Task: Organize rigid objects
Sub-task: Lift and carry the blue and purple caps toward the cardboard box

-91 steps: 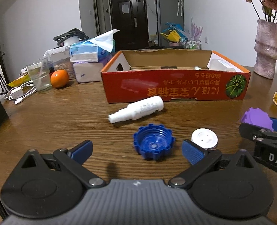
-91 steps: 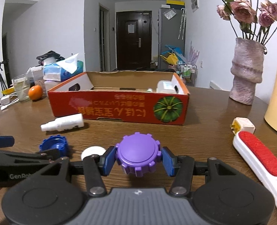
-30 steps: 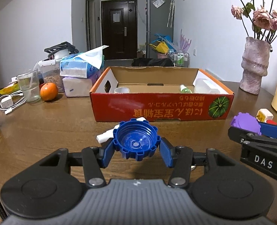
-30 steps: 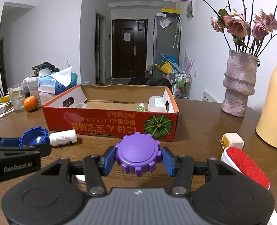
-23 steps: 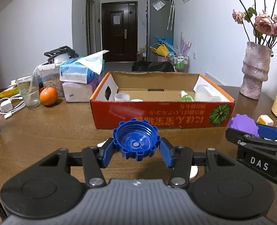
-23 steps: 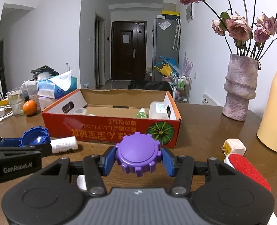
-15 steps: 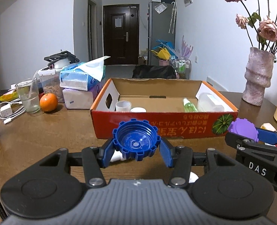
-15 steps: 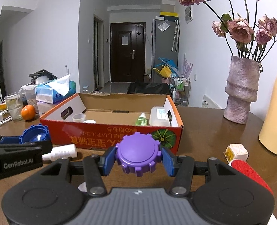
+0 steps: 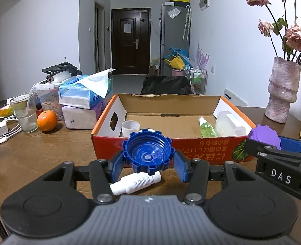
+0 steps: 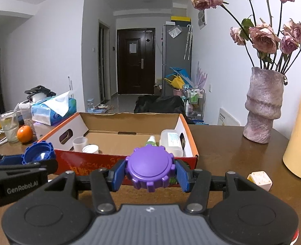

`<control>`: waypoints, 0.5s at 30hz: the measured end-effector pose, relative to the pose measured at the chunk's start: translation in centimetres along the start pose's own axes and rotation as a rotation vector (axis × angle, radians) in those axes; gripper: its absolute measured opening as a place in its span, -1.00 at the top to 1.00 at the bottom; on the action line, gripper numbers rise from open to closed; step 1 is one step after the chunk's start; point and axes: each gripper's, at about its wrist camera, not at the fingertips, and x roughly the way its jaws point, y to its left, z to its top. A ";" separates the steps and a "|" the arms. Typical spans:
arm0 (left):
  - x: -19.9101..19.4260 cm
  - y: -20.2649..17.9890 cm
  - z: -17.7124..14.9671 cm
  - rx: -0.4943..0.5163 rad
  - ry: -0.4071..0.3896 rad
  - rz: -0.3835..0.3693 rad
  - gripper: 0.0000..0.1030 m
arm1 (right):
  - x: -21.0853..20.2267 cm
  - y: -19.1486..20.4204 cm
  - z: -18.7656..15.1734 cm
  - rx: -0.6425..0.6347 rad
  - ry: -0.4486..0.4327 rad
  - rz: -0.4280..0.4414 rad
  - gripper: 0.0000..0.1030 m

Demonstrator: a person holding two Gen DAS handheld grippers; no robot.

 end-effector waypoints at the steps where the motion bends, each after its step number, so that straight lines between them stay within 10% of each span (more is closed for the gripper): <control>1: 0.2 0.0 0.1 -0.002 -0.001 -0.001 -0.04 | 0.2 0.0 0.1 -0.001 0.000 0.000 -0.01; 15: 2.8 -0.6 1.6 -0.005 -0.016 -0.009 -0.04 | 3.0 -0.2 1.7 0.006 -0.004 0.002 -0.01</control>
